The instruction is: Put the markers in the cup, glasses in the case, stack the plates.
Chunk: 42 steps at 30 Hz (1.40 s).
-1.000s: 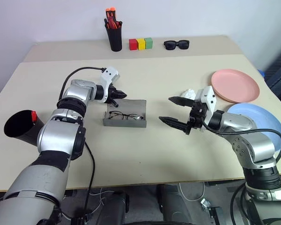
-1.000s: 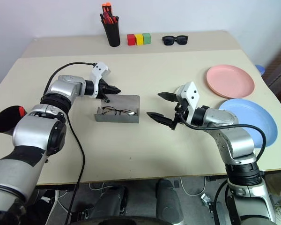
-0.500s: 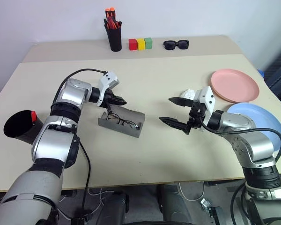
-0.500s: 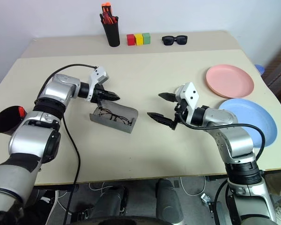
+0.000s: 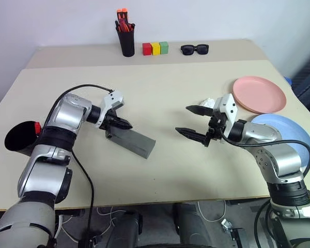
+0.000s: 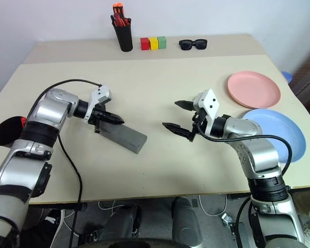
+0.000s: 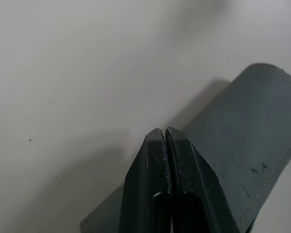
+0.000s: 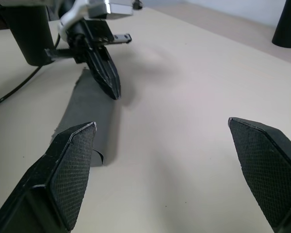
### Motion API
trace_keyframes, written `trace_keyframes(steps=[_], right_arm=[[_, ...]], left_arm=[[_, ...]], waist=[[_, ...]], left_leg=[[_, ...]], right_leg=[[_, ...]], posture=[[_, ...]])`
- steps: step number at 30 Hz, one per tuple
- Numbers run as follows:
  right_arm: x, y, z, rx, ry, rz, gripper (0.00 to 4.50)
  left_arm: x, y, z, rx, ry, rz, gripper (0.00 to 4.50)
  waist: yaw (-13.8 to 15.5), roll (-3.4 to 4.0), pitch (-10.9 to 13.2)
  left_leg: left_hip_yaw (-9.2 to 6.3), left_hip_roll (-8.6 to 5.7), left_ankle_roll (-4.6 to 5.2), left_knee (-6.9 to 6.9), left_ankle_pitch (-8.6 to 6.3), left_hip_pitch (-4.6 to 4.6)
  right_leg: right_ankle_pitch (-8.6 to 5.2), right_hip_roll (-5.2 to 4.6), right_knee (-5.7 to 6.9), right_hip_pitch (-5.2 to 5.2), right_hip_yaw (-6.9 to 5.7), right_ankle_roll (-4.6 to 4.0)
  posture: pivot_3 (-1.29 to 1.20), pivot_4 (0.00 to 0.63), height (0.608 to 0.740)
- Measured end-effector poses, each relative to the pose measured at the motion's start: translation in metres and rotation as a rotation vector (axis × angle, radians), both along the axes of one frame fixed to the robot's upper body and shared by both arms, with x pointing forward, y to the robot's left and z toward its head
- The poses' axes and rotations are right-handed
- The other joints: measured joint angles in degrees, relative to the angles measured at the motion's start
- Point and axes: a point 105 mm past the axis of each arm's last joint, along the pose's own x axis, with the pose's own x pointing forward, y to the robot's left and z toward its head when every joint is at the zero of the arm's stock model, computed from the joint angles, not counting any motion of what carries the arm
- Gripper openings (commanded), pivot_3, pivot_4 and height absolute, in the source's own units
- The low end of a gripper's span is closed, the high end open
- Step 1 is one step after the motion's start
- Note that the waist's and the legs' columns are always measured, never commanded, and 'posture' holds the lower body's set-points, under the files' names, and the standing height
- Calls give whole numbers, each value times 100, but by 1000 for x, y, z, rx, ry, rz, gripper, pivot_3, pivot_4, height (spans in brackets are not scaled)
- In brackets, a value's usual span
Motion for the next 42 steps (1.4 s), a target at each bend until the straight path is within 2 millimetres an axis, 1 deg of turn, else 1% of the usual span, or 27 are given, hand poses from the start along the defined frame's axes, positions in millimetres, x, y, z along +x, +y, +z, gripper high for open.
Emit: trace_keyframes(steps=[4,7,8,11,12,14,16,17,19,21,22,25,27,29,32,34,36,39,42], right_arm=[[0,-1,-1,-1,2,-3,4500],[1,-2,-2,-5,4,-9,4500],[2,-2,-2,-6,4,-12,4500],[4,-4,-2,-10,-7,-26,4500],[6,-5,-1,-9,-10,-34,4500],[10,-7,0,-8,-20,-56,4500],[19,-14,4,-2,-38,-110,4500],[23,-20,7,1,-52,-144,4500],[30,-35,10,-21,-72,-228,4500],[35,-53,12,-54,-76,-312,4500],[36,-61,12,-76,-74,-344,4500],[29,-93,10,-144,-32,-447,4500],[22,-115,4,-194,27,-523,4500],[11,-135,-5,-257,110,-596,4500],[-5,-155,-12,-325,200,-669,4500],[-14,-166,-11,-352,240,-713,4500],[-22,-174,-13,-372,279,-741,4500],[-33,-175,-31,-409,349,-743,4500],[-36,-176,-45,-400,383,-774,4500]], left_arm=[[-11,6,-1,29,13,-34,43],[-15,2,-3,15,9,-55,43],[-14,2,-2,8,-3,-50,43],[-1,-12,9,-110,-106,-21,43],[6,-15,15,-143,-134,8,275],[18,-16,28,-194,-182,62,886],[30,-14,52,-277,-257,113,1756],[33,-15,65,-330,-292,121,2327],[32,-18,84,-420,-336,101,3260],[28,-21,93,-474,-344,66,4298],[24,-24,97,-498,-337,42,4448],[9,-31,104,-537,-308,-45,4448],[2,-30,102,-540,-280,-74,4448],[-2,-30,99,-541,-238,-84,4448],[-7,-31,100,-552,-204,-115,4448],[-9,-32,101,-561,-202,-131,4448],[-11,-33,102,-570,-198,-150,4448],[-12,-36,102,-568,-208,-170,4448],[-12,-40,100,-565,-206,-184,4448]], waist=[[-9,0,0],[-1,0,0],[2,0,0],[47,0,0],[55,0,0],[53,0,0],[49,0,0],[46,0,0],[42,1,0],[37,0,0],[34,1,0],[51,1,0],[50,0,0],[51,1,-1],[43,3,-1],[38,3,-1],[40,3,-1],[59,2,-1],[78,2,-1]], left_leg=[[0,1,0,-1,0,1],[0,1,0,0,0,0],[0,1,0,0,0,0],[-1,0,0,7,0,-2],[-2,-1,0,10,0,-4],[-1,-1,0,11,0,-3],[-1,-1,0,12,0,-3],[-1,0,0,11,0,-3],[1,-1,0,11,0,-3],[2,-1,-1,11,0,-4],[2,-1,0,11,0,-5],[2,-2,1,11,-1,-7],[3,-1,4,13,-3,-5],[3,-1,5,14,-3,-3],[5,-1,11,30,-6,-5],[5,0,17,40,-10,-3],[4,0,23,47,-13,2],[4,0,28,56,-16,4],[5,0,30,65,-17,4]], right_leg=[[0,0,0,0,0,0],[0,0,0,0,0,0],[0,0,0,0,0,0],[0,-1,0,0,0,-1],[0,-1,0,0,0,-1],[0,-1,2,0,0,-1],[0,-1,3,0,0,-1],[0,-1,2,0,0,-1],[0,-2,0,0,0,-1],[0,-2,-1,0,0,-1],[0,-2,-1,0,0,-1],[0,-2,-1,0,1,-1],[0,-1,0,1,2,-1],[0,-1,5,2,2,-1],[0,0,11,5,3,0],[0,1,11,12,3,0],[0,1,9,23,1,0],[-1,0,8,33,0,1],[1,0,7,35,1,4]], posture=[[0,150,740],[0,150,740],[0,150,740],[0,150,740],[0,150,740],[0,150,740],[0,150,740],[0,150,740],[0,150,740],[0,150,740],[0,150,740],[0,150,740],[0,150,740],[0,150,740],[0,150,740],[0,150,740],[0,150,740],[0,150,740],[0,150,740]])
